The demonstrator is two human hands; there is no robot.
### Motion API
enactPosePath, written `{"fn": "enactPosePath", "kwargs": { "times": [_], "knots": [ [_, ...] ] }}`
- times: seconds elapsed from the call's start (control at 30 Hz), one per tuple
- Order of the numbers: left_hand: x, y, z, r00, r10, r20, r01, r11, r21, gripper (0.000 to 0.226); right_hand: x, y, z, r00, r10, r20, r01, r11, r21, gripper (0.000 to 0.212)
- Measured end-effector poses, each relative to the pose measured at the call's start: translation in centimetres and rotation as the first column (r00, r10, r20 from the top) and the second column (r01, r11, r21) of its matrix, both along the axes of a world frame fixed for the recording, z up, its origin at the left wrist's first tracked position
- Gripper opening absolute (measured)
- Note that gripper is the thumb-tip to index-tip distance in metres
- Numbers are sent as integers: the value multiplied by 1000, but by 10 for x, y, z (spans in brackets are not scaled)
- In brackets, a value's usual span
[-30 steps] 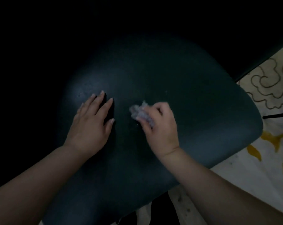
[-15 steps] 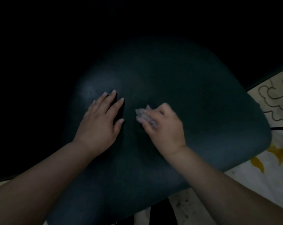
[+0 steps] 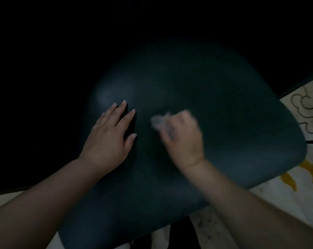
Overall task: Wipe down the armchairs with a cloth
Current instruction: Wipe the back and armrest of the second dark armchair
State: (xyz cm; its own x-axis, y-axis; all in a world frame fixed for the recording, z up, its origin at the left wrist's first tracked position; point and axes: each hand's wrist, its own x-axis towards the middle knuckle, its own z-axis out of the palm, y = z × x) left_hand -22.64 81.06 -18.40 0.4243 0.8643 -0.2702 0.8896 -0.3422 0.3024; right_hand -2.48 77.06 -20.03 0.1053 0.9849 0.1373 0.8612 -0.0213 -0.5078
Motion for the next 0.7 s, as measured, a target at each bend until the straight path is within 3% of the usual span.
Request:
{"fn": "enactPosePath", "kwargs": {
  "times": [0.1, 0.17, 0.23, 0.3, 0.4, 0.47, 0.53, 0.63, 0.7],
  "knots": [
    [-1, -4, -2, 1000, 6, -2, -6, 1000, 0, 66, 74, 47, -5, 926, -366, 87, 362, 930, 63, 31],
    [0, -5, -3, 1000, 13, 7, -13, 1000, 8, 66, 89, 57, -9, 898, -434, 70, 433, 901, 26, 34],
    [1, -6, -3, 1000, 21, 14, -21, 1000, 15, 65, 57, 42, -15, 948, -294, 120, 296, 955, 6, 34],
    [3, -7, -3, 999, 31, 12, -31, 999, 13, 65, 7, 11, -14, 990, -128, 56, 129, 991, -20, 34],
    [5, -8, 0, 999, 52, -1, -52, 999, -7, 66, -43, -34, -3, 990, 137, -33, -138, 989, -47, 34],
    [6, -7, 1, 999, 48, -11, -48, 999, -14, 66, -23, -28, -1, 980, 197, -42, -199, 978, -56, 33],
    [5, -7, 1, 999, 31, -21, -31, 999, -11, 66, 21, 1, -7, 997, 37, 61, -38, 999, 24, 31],
    [5, -7, 1, 999, 26, -26, -27, 1000, -8, 66, 78, 40, -11, 933, -327, 149, 328, 944, 23, 34],
    [6, -8, 1, 999, 30, -23, -30, 1000, -5, 66, 62, 37, -13, 925, -357, 135, 361, 933, -7, 33]
  ]
}}
